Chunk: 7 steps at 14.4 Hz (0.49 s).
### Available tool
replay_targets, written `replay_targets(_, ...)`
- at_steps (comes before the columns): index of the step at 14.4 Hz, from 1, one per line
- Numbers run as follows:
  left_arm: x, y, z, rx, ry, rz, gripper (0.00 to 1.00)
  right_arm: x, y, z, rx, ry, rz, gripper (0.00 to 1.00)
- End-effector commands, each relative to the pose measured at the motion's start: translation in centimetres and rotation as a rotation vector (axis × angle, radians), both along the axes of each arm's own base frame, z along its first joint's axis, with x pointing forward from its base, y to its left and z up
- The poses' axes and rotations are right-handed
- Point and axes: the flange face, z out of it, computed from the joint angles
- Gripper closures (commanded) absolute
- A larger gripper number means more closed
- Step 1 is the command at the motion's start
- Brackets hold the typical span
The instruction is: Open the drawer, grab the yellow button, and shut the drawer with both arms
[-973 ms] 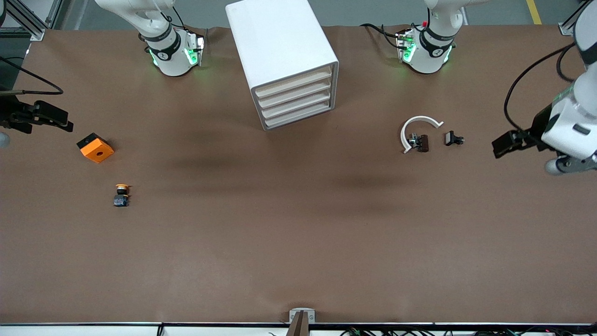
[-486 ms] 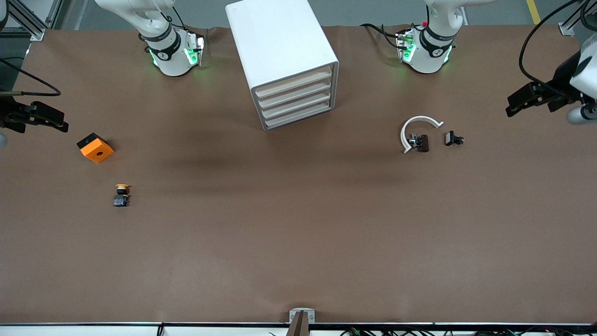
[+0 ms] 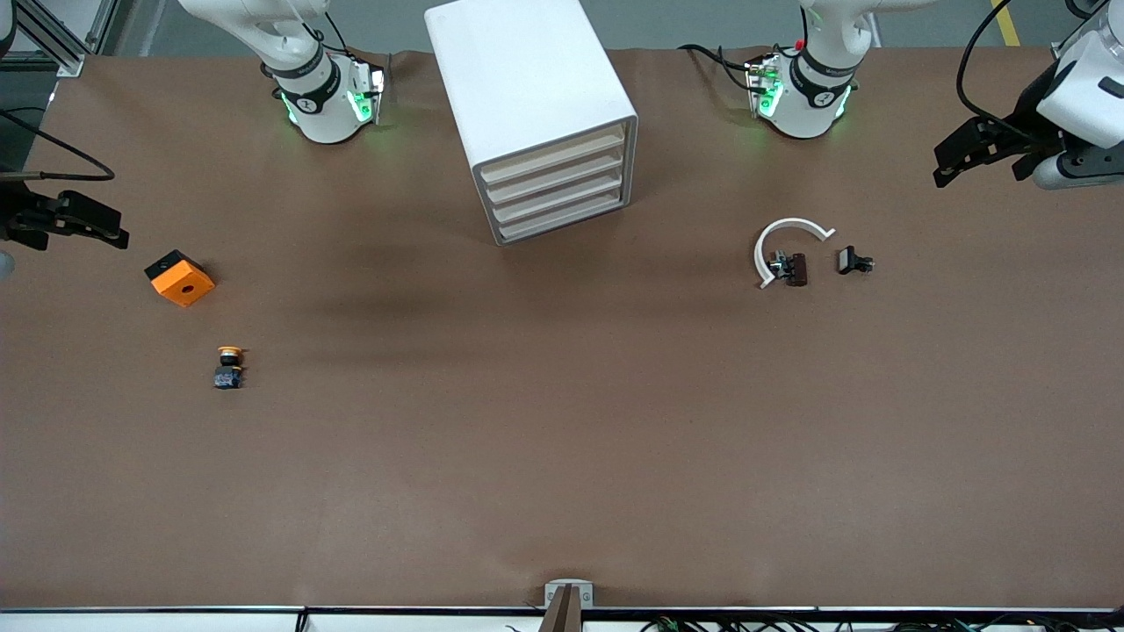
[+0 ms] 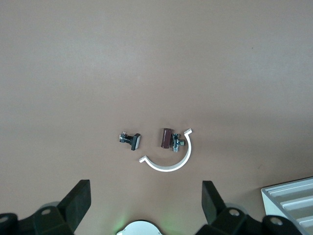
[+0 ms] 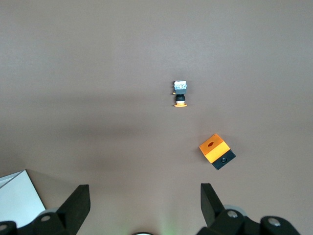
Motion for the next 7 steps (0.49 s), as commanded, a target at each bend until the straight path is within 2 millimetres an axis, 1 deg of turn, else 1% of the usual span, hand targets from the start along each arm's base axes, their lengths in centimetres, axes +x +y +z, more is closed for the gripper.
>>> replay_targets(1, -0.3, 0.3, 0.1, -0.015, -0.013, -0.047, 0.0, 0.0, 0.0, 0.4, -0.019, -0.003, 0.001, 0.0)
replay_targets(4, 0.0, 0.3, 0.3, -0.018, -0.017, -0.054, 0.0, 0.0, 0.0, 0.4, -0.019, -0.003, 0.001, 0.0)
replay_targets(7, 1.5, 0.8, 0.5, -0.016, -0.021, -0.036, 0.0, 0.0, 0.0, 0.4, -0.019, -0.003, 0.001, 0.0)
